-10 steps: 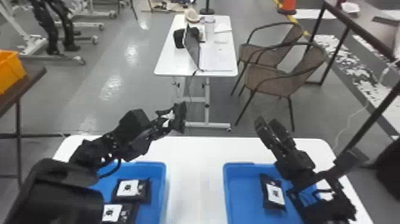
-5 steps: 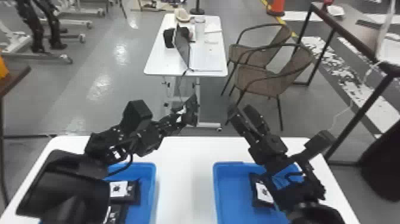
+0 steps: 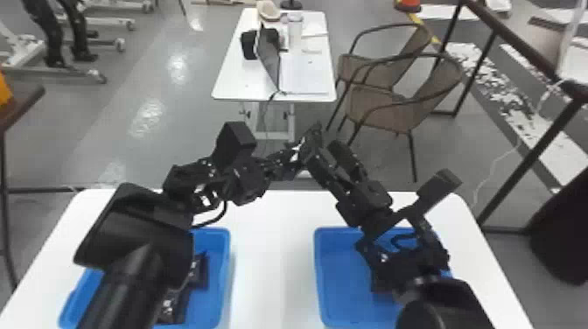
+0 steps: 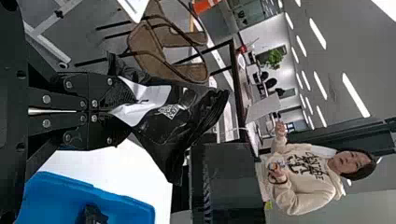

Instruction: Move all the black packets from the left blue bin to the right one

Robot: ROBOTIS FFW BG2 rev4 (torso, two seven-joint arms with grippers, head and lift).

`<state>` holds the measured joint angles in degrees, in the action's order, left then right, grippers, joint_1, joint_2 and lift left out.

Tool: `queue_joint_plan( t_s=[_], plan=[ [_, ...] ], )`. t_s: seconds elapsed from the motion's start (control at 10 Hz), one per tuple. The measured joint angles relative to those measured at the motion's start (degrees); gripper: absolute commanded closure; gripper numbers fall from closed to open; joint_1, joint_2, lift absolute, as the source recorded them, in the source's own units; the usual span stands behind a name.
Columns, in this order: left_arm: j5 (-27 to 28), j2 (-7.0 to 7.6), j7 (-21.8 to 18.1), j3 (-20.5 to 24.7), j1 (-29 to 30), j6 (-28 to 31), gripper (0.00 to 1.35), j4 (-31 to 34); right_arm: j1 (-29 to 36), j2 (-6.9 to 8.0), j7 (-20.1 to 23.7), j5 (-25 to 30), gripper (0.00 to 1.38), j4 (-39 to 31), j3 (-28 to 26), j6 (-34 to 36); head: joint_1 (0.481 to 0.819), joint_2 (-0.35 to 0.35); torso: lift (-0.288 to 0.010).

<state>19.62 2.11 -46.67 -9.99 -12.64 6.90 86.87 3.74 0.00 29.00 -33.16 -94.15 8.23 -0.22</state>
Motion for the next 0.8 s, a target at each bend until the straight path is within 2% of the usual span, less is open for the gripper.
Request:
queue_joint_plan(
  t_s=[0.3, 0.4, 0.5, 0.6, 0.8],
  plan=[
    [-3.64, -0.05, 0.62, -1.57, -0.67, 0.28, 1.15, -0.48, -1.10, 0.00, 0.00, 1.10, 0.37, 1.26, 0.54, 1.13, 0.680, -0.047, 0.000],
    [-4.97, -0.06, 0.91, -2.29, -0.71, 0.51, 1.15, -0.57, -1.59, 0.00, -0.01, 1.38, 0.53, 1.86, 0.55, 1.17, 0.681, -0.055, 0.000],
    [-6.19, -0.07, 1.06, -2.80, -0.72, 0.77, 1.15, -0.77, -2.20, 0.00, -0.06, 1.69, 0.81, 2.51, 0.55, 1.18, 0.681, -0.060, 0.000],
    [-7.03, -0.08, 1.06, -3.20, -0.72, 0.98, 1.15, -0.95, -2.79, 0.00, -0.57, 2.11, 0.90, 2.99, 0.56, 1.16, 0.681, -0.062, 0.000],
    [-8.21, -0.03, 1.07, -3.54, -0.53, 1.21, 1.15, -1.06, -2.83, 0.00, -3.35, 3.06, 1.28, 3.10, 0.56, -0.65, 0.679, -0.076, 0.000]
  ],
)
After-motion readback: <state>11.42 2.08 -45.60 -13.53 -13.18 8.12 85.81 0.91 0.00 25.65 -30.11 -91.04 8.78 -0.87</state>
